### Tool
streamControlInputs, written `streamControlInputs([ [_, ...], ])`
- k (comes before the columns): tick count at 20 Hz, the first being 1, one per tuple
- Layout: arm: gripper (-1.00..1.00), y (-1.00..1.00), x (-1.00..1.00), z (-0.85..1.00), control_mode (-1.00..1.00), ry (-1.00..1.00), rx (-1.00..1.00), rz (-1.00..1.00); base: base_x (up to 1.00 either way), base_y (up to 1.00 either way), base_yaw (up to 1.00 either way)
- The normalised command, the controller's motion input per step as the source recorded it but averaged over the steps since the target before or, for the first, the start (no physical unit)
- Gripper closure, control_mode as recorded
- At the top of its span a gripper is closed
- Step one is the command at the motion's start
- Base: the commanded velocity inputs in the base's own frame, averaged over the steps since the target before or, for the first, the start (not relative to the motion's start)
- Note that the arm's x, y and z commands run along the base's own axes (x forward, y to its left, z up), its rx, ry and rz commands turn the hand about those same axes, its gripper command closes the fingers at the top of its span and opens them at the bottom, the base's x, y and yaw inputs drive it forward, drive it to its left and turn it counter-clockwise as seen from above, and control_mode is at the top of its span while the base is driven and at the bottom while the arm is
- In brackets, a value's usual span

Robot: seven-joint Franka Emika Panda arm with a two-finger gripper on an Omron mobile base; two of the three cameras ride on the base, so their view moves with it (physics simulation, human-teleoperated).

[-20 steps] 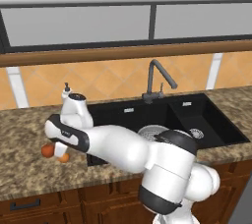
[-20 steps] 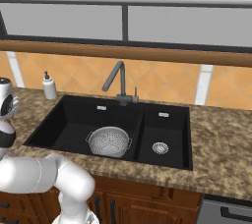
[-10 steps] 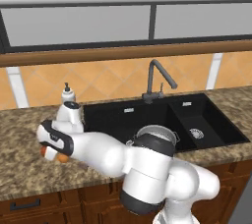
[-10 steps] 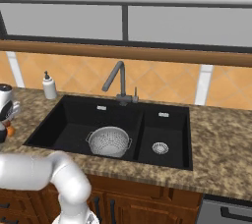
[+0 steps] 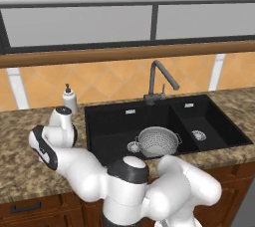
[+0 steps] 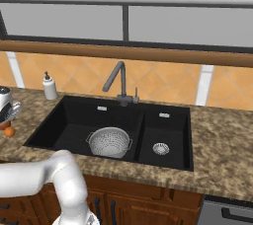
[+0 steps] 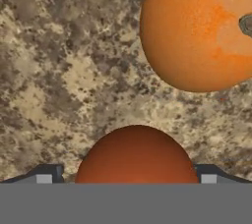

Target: Put the colander in the sink, put the orange, tangerine in the colander, and turn on the sink faucet and pour water over the colander.

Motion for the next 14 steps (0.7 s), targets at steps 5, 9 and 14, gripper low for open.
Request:
streamControlInputs([
  [5, -1.00, 0.75, -0.01, -0.02, -1.00, 0.04, -0.02, -0.31, 0.00, 0.00, 0.00],
  [9, 1.00, 0.47, -0.42, -0.20, -1.00, 0.14, 0.00, -0.34, 0.00, 0.00, 0.00],
  [14, 1.00, 0.05, -0.81, -0.27, -1.00, 0.10, 0.00, -0.41, 0.00, 0.00, 0.00],
])
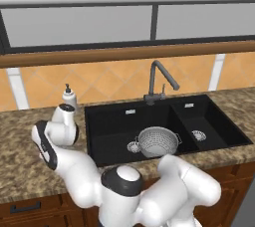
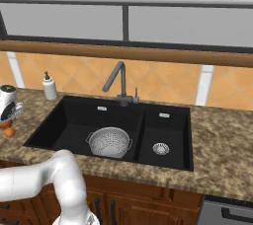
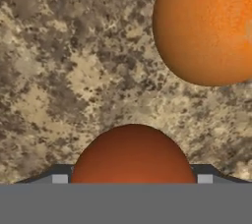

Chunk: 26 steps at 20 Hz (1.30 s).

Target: Put the colander in the sink, put the orange, tangerine in the colander, and turn on the sink faucet and pour water over the colander.

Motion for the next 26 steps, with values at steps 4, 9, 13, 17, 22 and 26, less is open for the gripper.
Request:
streamControlInputs([
  [4, 1.00, 0.04, -0.96, -0.11, -1.00, 0.02, 0.00, -0.41, 0.00, 0.00, 0.00],
  [9, 1.00, 0.11, -0.99, 0.74, -1.00, -0.20, 0.03, -0.43, 0.00, 0.00, 0.00],
  [13, 1.00, 0.57, -0.59, 1.00, -1.00, -0.26, 0.00, -0.24, 0.00, 0.00, 0.00],
  [17, 1.00, 0.20, -0.52, 1.00, -1.00, -0.18, 0.00, -0.22, 0.00, 0.00, 0.00],
  [22, 1.00, -0.14, -0.52, 1.00, -1.00, -0.01, 0.00, -0.26, 0.00, 0.00, 0.00],
  [26, 1.00, -0.65, -0.61, 1.00, -1.00, 0.00, -0.10, -0.10, 0.00, 0.00, 0.00],
])
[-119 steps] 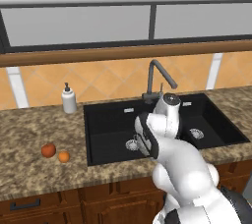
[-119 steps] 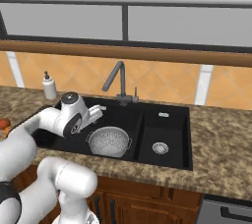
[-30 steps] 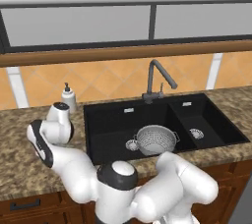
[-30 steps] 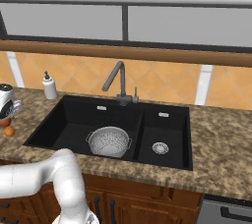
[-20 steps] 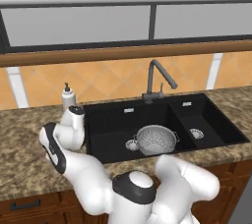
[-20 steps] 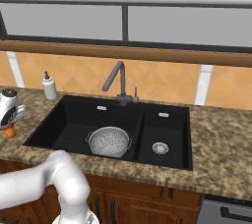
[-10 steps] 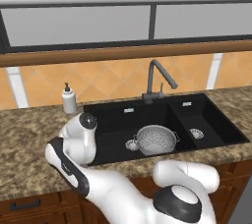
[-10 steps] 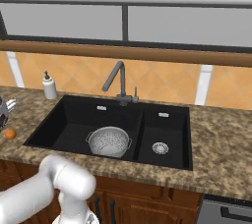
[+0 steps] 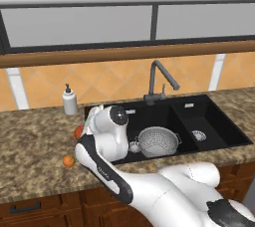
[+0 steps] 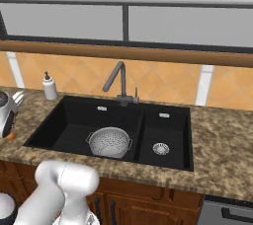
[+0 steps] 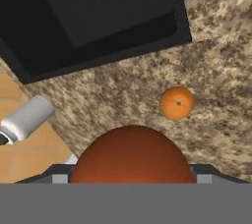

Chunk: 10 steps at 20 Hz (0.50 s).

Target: Put the colander in the sink, put the orange, tangerine in the colander, and turn on the sink faucet and pour water over the colander.

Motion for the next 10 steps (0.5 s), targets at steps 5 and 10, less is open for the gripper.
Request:
streamControlInputs([
  [5, 1.00, -0.94, -0.62, 0.87, -1.00, 0.00, -0.23, 0.06, 0.00, 0.00, 0.00],
  [10, 1.00, -0.92, -0.29, 0.69, -1.00, 0.00, -0.27, 0.28, 0.00, 0.00, 0.00],
])
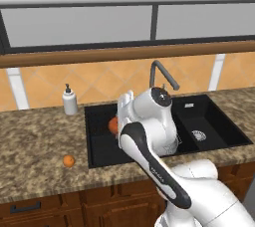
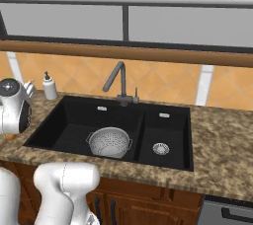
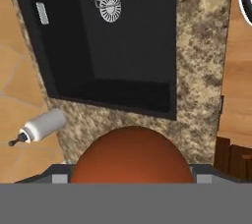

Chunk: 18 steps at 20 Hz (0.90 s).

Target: Put the colander in the sink, put the orange, tangerine in the colander, and turn on the sink faucet and pour water over the colander.

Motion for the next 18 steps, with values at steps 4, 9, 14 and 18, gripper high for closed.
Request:
streamControlInputs([
  [4, 1.00, -0.74, 0.00, 0.24, -1.00, 0.00, -0.23, 0.56, 0.00, 0.00, 0.00],
  [9, 1.00, -0.37, 0.31, -0.04, -1.00, 0.00, -0.38, 0.58, 0.00, 0.00, 0.00],
  [14, 1.00, 0.16, 0.49, -0.53, -1.00, -0.09, -0.65, 0.43, 0.00, 0.00, 0.00],
  [18, 1.00, 0.07, 0.17, -0.52, -1.00, -0.31, -0.56, 0.32, 0.00, 0.00, 0.00],
])
